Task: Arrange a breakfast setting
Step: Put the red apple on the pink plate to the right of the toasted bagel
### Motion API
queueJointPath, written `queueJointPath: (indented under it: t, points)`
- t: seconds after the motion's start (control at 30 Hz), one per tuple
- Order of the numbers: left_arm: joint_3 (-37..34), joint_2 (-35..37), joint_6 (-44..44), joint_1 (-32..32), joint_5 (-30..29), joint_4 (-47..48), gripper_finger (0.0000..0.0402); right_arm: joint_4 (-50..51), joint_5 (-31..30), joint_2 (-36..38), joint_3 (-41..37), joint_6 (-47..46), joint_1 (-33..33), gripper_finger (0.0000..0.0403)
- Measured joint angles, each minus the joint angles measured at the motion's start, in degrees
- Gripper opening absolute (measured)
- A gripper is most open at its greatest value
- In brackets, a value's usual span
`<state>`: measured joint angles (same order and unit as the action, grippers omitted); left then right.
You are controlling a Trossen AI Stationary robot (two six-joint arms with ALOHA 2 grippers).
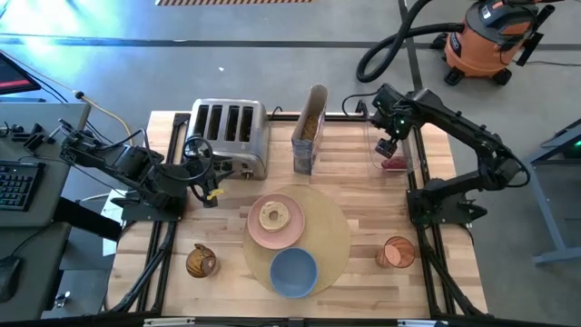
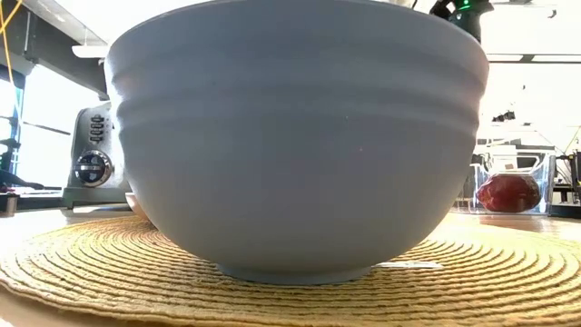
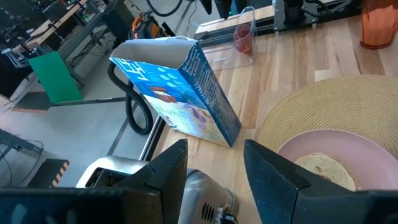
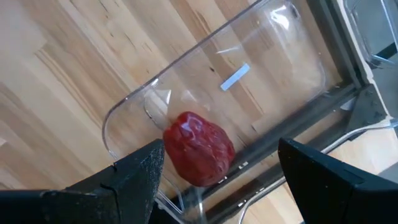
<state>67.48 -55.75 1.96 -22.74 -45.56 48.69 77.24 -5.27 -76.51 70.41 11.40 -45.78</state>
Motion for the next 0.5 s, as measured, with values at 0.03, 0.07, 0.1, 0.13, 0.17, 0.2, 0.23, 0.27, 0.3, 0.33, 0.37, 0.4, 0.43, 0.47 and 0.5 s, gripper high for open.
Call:
queueJointPath:
  t: [0.03,0.07,0.1,0.13,0.17,0.2,0.23,0.27,0.3,0.33,0.37,0.4,0.43,0.47,0.5]
  points:
    - [0.0,0.0,0.0,0.0,0.0,0.0,0.0149,0.3,-0.2,0.0,0.0,0.2,0.0,0.0298]
    - [0.0,0.0,0.0,0.0,0.0,0.0,0.0149,0.5,-0.1,0.0,0.0,0.4,0.0,0.0298]
    - [0.0,0.0,0.0,0.0,0.0,0.0,0.0149,0.8,-0.3,0.0,0.0,0.5,0.0,0.0298]
    - [0.0,0.0,0.0,0.0,0.0,0.0,0.0149,1.1,-0.8,0.0,0.0,0.7,0.0,0.0298]
    - [0.0,0.0,0.3,0.0,0.0,0.0,0.0149,1.7,-1.6,0.0,0.0,0.7,0.0,0.0298]
    - [0.0,0.0,0.7,0.0,0.0,0.0,0.0149,2.3,-2.5,0.0,0.0,0.7,0.0,0.0299]
    - [0.0,0.0,1.0,0.0,0.0,0.0,0.0149,2.8,-3.3,0.0,0.0,0.7,0.0,0.0301]
    - [0.0,0.0,1.4,0.0,0.0,0.0,0.0149,3.3,-3.9,0.0,0.0,0.7,0.0,0.0303]
    - [0.0,0.0,1.7,0.0,0.0,0.0,0.0149,3.5,-4.2,0.0,0.0,0.7,0.0,0.0306]
    - [0.0,0.0,2.0,0.0,0.0,0.0,0.0149,3.5,-4.3,0.0,0.0,0.7,0.0,0.031]
    - [0.0,0.0,2.3,0.0,0.0,0.0,0.0149,3.4,-4.3,0.0,0.0,0.7,0.0,0.0314]
    - [0.0,0.0,2.5,0.0,0.0,0.0,0.0149,3.4,-4.3,0.0,0.0,0.7,0.0,0.0319]
    - [0.0,0.0,2.5,0.0,0.0,0.0,0.0149,3.4,-4.3,-0.1,0.0,1.0,0.0,0.0325]
    - [0.0,0.0,2.7,0.0,0.0,0.0,0.0149,3.5,-4.3,-0.2,0.0,1.3,0.0,0.033]
    - [0.0,0.0,3.0,0.0,0.0,0.0,0.0149,3.4,-4.3,-0.4,0.0,1.6,0.0,0.0336]
